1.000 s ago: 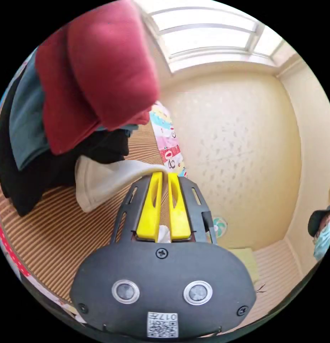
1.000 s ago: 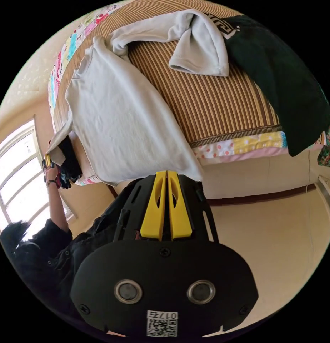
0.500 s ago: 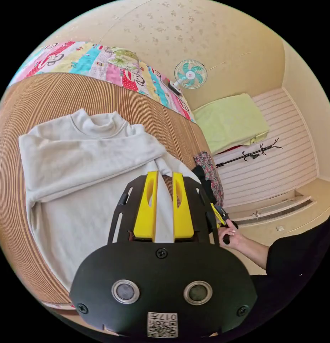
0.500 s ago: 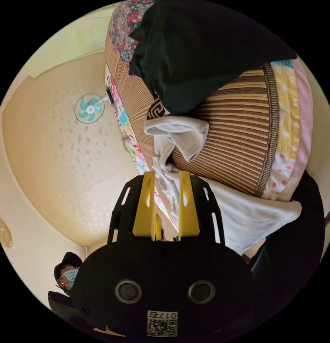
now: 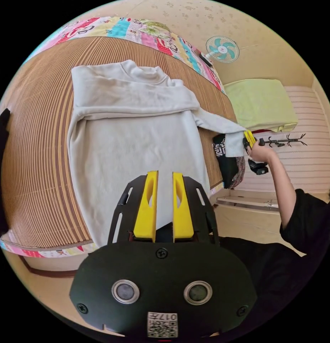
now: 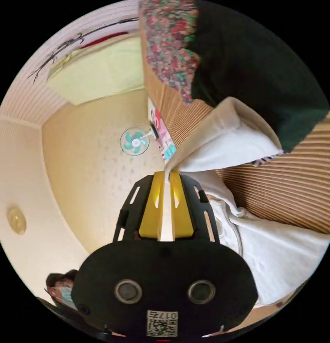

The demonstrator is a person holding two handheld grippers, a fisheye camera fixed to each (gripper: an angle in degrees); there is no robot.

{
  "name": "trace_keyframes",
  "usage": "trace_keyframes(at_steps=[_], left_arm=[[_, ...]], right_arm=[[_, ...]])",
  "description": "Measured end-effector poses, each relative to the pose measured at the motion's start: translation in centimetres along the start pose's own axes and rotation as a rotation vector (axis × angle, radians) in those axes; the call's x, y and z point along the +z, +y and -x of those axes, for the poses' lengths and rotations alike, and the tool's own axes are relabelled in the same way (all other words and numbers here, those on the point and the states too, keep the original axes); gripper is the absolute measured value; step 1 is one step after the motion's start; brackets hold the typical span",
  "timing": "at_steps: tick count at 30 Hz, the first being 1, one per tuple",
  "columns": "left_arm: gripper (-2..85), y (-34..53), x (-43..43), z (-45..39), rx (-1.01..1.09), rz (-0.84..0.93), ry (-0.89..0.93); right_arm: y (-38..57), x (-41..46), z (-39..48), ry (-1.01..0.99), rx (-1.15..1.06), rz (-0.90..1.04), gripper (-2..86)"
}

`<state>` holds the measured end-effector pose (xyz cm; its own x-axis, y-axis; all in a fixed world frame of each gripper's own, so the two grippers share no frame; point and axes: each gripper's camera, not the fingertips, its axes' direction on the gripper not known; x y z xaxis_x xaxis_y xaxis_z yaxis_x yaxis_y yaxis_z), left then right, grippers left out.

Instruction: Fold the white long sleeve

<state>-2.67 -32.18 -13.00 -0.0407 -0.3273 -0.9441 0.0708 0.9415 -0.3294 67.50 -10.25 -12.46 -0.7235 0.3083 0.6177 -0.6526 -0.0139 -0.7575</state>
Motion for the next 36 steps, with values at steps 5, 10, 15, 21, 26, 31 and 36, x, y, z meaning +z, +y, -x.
trace_keyframes(at_steps=[5, 10, 15, 21, 26, 31, 36], left_arm=[[6.8, 2.1, 0.3, 1.0, -0.089, -0.009, -0.008], [7.0, 3.8, 1.4, 2.7, -0.184, -0.028, -0.064], [7.2, 4.7, 2.3, 5.7, -0.298, -0.057, -0.218], [3.1, -0.5, 4.8, 9.4, -0.382, -0.003, -0.229], [2.5, -7.4, 3.3, 10.2, -0.324, -0.106, -0.232], [4.7, -10.6, -3.3, 11.6, -0.263, -0.271, -0.150], [11.0, -5.9, -7.1, 13.8, -0.191, -0.194, -0.110]], right_arm=[[16.0, 14.8, 9.5, 0.143, -0.749, 0.557, 3.1], [32.9, 22.7, -7.1, 0.548, -0.830, 1.354, 3.1], [34.2, 12.5, -16.1, 0.830, -0.767, 1.281, 2.5], [32.7, 6.9, -20.7, 1.216, -0.891, 1.062, 1.1], [31.9, 15.2, -20.2, 1.089, -0.858, 1.036, 1.0], [30.3, 17.0, -13.9, 0.893, -0.910, 0.949, 3.1], [27.8, 11.0, -13.5, 1.021, -0.953, 0.991, 7.3]])
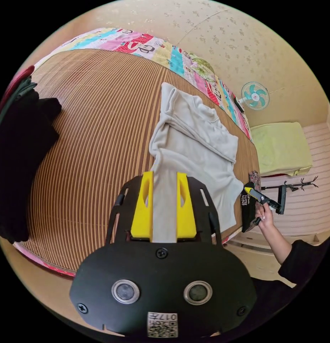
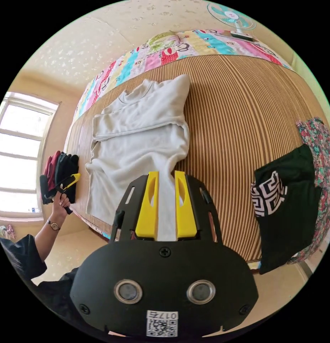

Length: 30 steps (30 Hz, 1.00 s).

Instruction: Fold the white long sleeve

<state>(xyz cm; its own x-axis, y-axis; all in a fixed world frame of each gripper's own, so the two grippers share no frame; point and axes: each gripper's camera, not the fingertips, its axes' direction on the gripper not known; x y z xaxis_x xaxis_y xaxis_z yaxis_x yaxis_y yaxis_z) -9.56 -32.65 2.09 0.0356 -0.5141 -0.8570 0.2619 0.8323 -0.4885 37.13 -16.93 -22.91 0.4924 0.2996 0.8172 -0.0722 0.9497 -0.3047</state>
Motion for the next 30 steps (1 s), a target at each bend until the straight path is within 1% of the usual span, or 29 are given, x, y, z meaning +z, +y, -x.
trace_keyframes(at_steps=[3, 6, 10, 11, 13, 15, 17, 18, 19, 21, 22, 23, 24, 26, 27, 29, 30], left_arm=[[12.8, 4.3, 0.1, 1.8, -0.009, 0.105, 0.005], [12.8, 7.8, 0.1, 2.6, -0.038, 0.181, -0.018], [5.5, 8.9, -0.7, 2.8, -0.100, 0.246, -0.038], [4.7, 8.9, -1.4, 2.9, -0.103, 0.278, 0.001], [4.1, 9.9, -4.1, 2.9, -0.100, 0.274, 0.127], [3.8, 13.0, -8.2, 3.5, -0.144, 0.276, 0.333], [3.7, 16.3, -11.3, 4.1, -0.230, 0.274, 0.439], [3.7, 18.8, -13.5, 4.5, -0.318, 0.248, 0.455], [3.7, 20.0, -14.6, 4.7, -0.362, 0.230, 0.464], [3.6, 23.7, -17.9, 5.4, -0.505, 0.152, 0.511], [3.6, 24.3, -18.5, 5.5, -0.526, 0.135, 0.517], [3.6, 25.0, -19.4, 5.4, -0.552, 0.116, 0.508], [3.6, 25.2, -19.7, 5.3, -0.568, 0.115, 0.477], [3.6, 24.7, -19.6, 4.9, -0.576, 0.121, 0.461], [3.6, 23.9, -19.4, 4.5, -0.561, 0.128, 0.468], [3.7, 22.7, -19.5, 3.5, -0.529, 0.142, 0.466], [3.7, 22.0, -19.7, 2.6, -0.502, 0.147, 0.469]], right_arm=[[5.2, 1.3, -3.9, -0.004, 0.068, 0.114, 9.1], [9.5, 2.7, -6.9, -0.077, 0.167, 0.210, 9.3], [11.1, 0.8, -9.3, -0.183, 0.258, 0.231, 3.5], [11.0, -1.2, -10.0, -0.217, 0.248, 0.221, 2.7], [11.5, -4.8, -10.7, -0.279, 0.198, 0.222, 1.8], [13.5, -8.1, -11.5, -0.328, 0.167, 0.273, 1.2], [17.9, -12.2, -12.9, -0.353, 0.210, 0.353, 0.7], [19.3, -13.1, -13.4, -0.345, 0.229, 0.378, 0.6], [21.8, -14.9, -14.5, -0.356, 0.269, 0.398, 0.6], [24.7, -17.6, -16.7, -0.441, 0.376, 0.359, 0.7], [25.7, -19.0, -18.3, -0.505, 0.450, 0.291, 0.8], [26.0, -19.7, -19.7, -0.529, 0.515, 0.222, 1.1], [25.8, -19.8, -20.3, -0.531, 0.540, 0.193, 1.2], [23.4, -18.2, -21.2, -0.555, 0.546, 0.143, 3.0], [22.4, -17.3, -21.1, -0.560, 0.529, 0.157, 3.8], [18.6, -12.6, -19.6, -0.532, 0.412, 0.296, 10.2], [17.9, -11.5, -19.0, -0.510, 0.372, 0.338, 10.8]])
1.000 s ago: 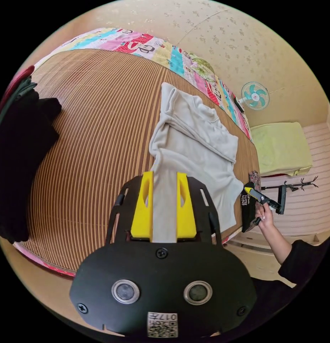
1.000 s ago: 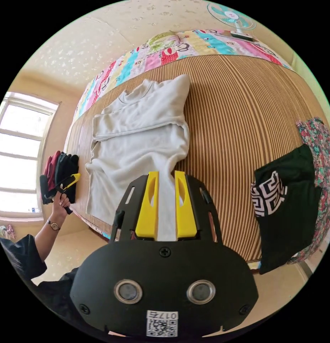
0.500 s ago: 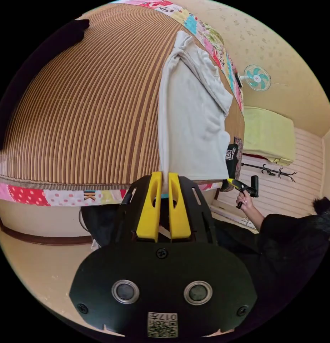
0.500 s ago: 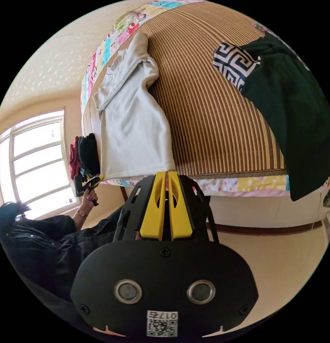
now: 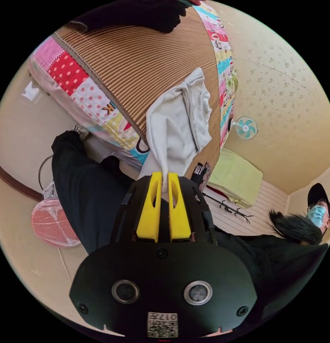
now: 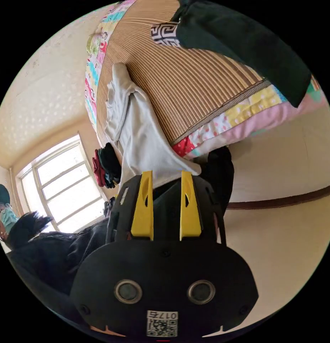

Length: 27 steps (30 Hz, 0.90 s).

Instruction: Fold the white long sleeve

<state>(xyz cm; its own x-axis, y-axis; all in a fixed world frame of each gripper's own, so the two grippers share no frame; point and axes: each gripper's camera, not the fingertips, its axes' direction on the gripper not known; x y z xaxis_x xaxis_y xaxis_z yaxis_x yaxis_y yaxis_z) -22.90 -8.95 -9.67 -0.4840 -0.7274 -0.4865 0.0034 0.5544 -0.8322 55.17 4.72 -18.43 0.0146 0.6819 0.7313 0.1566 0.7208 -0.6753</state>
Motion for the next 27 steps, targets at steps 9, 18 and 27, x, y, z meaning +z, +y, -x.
trace_keyframes(at_steps=[9, 18, 27], left_arm=[[3.8, 1.5, -0.9, -6.7, 0.066, 0.048, 0.076], [3.8, 1.2, -2.9, -11.8, 0.098, 0.106, 0.119], [3.9, -3.6, -5.4, -15.4, 0.114, -0.104, 0.422]], right_arm=[[-4.5, 11.1, -3.2, 0.196, -0.155, 0.287, 13.5], [-0.8, 7.0, -6.9, -0.029, -0.175, 0.241, 3.4], [-1.0, -10.6, 0.6, -0.706, -0.399, -0.156, 2.3]])
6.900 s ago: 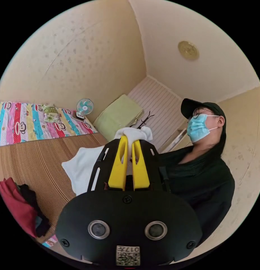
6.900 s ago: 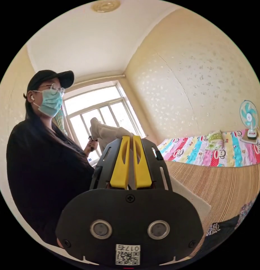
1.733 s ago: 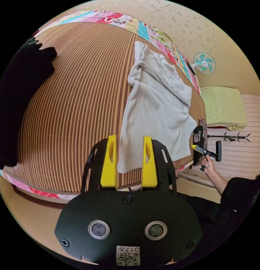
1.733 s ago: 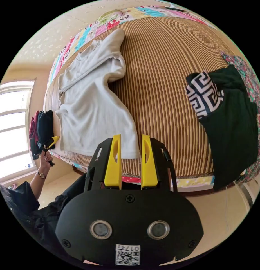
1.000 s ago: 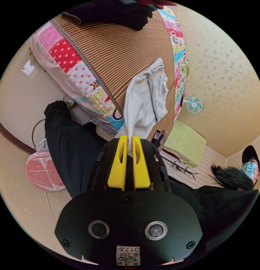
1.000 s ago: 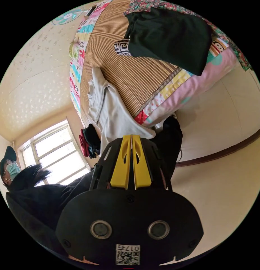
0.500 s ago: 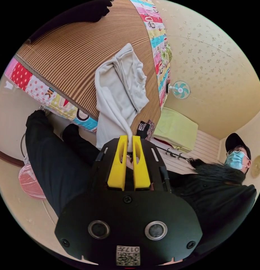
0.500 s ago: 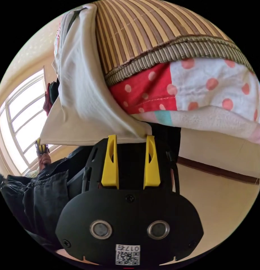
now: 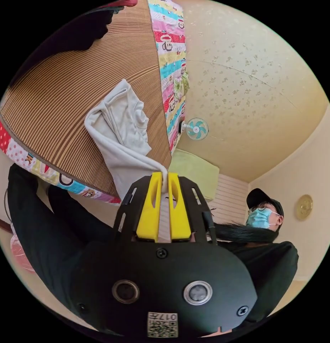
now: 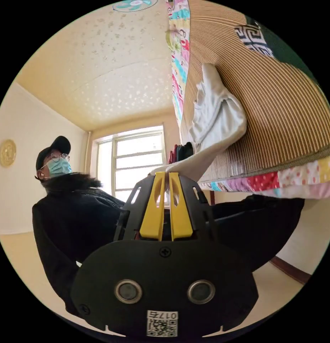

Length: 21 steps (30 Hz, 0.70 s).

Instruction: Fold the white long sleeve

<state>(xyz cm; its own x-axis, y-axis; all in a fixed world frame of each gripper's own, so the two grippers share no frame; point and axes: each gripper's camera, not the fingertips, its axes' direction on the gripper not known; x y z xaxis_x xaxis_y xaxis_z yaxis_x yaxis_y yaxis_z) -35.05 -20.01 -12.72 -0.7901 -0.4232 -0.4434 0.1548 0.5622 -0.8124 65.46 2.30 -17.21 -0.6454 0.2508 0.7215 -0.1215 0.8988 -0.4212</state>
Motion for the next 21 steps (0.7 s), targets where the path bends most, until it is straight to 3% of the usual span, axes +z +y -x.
trace_keyframes(at_steps=[4, 6, 8, 9, 14, 19, 21], left_arm=[[4.0, -9.2, 4.1, -1.6, 0.136, -0.016, 0.045], [6.1, -15.8, 7.6, -1.9, 0.223, -0.024, -0.072], [9.3, -19.3, 9.6, -1.7, 0.273, -0.057, -0.265], [11.0, -20.6, 10.8, -1.4, 0.284, -0.068, -0.409], [13.2, -19.4, 15.9, 3.5, 0.265, 0.034, -0.700], [9.5, -15.7, 19.9, 12.2, 0.155, 0.229, -0.866], [4.8, -13.5, 19.4, 14.8, 0.145, 0.242, -0.824]], right_arm=[[-15.3, 4.1, 3.2, 0.005, -0.120, -0.076, 2.9], [-21.8, 6.8, 2.9, 0.191, -0.090, -0.120, 3.5], [-27.3, 10.4, 1.9, 0.519, -0.041, -0.143, 5.0], [-28.1, 11.3, 1.7, 0.593, -0.027, -0.144, 5.5], [-26.4, 19.2, -1.8, 1.028, -0.076, -0.011, 9.7], [-20.0, 20.9, -10.6, 1.119, 0.060, 0.147, 9.6], [-17.0, 20.3, -12.1, 1.069, 0.042, 0.168, 5.6]])
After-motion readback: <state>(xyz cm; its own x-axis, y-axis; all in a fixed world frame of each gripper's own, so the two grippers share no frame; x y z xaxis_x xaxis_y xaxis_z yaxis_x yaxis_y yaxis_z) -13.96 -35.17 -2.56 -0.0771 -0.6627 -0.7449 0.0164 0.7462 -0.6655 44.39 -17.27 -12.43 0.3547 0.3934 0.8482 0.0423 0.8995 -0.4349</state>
